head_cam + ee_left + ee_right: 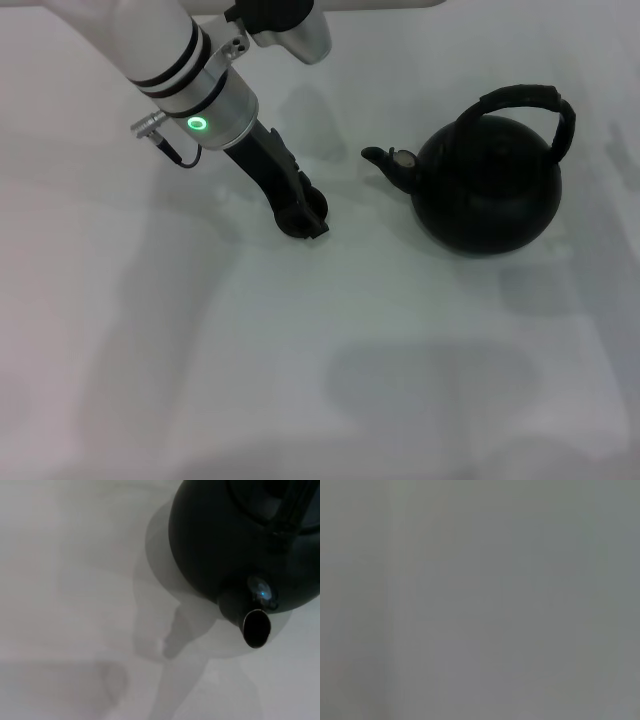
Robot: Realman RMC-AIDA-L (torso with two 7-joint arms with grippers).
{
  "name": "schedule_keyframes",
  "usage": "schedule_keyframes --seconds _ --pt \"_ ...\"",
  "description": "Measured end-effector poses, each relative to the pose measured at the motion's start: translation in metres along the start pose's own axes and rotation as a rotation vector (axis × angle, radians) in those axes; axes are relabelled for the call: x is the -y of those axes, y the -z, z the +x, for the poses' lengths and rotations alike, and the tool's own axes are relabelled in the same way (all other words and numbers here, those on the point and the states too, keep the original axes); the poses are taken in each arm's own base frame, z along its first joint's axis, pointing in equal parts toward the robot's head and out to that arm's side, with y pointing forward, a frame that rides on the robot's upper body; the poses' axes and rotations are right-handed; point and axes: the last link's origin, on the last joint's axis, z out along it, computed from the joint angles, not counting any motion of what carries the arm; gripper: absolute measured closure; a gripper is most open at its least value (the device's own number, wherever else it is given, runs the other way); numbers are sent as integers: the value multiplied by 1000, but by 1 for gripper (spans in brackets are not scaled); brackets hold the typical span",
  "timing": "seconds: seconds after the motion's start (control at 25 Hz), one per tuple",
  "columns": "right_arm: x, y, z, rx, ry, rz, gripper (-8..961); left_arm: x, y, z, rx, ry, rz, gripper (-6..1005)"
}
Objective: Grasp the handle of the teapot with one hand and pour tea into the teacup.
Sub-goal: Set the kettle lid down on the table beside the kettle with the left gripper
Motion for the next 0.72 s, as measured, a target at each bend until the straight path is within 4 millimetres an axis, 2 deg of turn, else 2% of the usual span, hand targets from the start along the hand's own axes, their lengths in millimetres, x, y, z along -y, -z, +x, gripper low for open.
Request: schedule_keyframes --seconds 0.4,0.56,0.72 --pt "1 1 0 -2 1 1 79 -1 -1 0 1 0 -2 303" --pt "1 1 0 -2 2 1 79 -1 0 1 2 -2 -4 214" --pt "1 1 1 -3 2 2 78 0 2 5 -1 0 -2 214"
